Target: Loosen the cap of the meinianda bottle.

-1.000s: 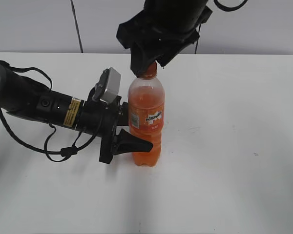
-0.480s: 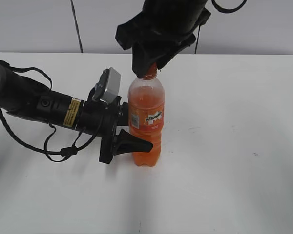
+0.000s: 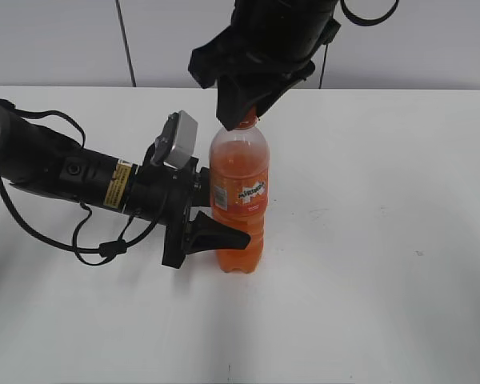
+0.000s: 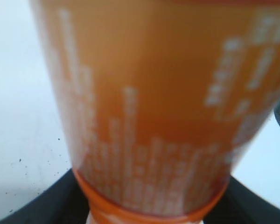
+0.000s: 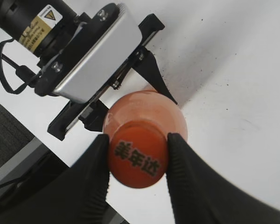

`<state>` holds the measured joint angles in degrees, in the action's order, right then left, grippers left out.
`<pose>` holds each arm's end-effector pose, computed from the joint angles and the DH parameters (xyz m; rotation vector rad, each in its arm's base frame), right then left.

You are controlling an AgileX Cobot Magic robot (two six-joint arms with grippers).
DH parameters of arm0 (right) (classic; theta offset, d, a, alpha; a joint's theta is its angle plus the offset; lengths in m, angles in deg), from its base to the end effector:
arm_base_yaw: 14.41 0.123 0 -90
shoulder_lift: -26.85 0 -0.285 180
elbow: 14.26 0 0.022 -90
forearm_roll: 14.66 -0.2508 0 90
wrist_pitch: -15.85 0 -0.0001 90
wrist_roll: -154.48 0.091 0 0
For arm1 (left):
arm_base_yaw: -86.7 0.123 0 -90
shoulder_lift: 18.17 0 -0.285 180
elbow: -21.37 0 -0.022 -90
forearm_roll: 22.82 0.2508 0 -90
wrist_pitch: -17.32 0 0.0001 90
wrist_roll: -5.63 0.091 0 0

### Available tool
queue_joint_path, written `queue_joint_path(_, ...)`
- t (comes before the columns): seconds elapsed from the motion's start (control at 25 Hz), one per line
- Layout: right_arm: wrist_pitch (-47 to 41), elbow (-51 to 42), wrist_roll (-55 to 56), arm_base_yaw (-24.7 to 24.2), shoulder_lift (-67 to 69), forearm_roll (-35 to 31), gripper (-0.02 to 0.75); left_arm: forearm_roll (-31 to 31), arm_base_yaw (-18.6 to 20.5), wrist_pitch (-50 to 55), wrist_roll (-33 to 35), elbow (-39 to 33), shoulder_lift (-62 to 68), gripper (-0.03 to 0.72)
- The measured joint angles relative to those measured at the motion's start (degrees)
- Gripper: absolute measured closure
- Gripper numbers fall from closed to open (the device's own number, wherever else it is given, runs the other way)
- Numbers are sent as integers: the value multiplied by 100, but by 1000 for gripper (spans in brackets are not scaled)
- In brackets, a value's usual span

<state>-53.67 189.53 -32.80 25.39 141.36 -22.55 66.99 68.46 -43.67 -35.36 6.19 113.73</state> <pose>0.2998 0.2650 0.3163 -1.0972 2.6099 0.3250 0.3259 -0.1911 0.0996 1.4812 1.5660 -1.0404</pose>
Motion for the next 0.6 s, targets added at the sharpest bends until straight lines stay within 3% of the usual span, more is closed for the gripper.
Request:
queue_joint_path(0.24,0,0,-1072,0,0,-34,458,23,5,-5,0,0,0,279)
queue_joint_path(0.6,-24,0,-4638,0,8,-96,458,65,5,-33,56,0,0,281)
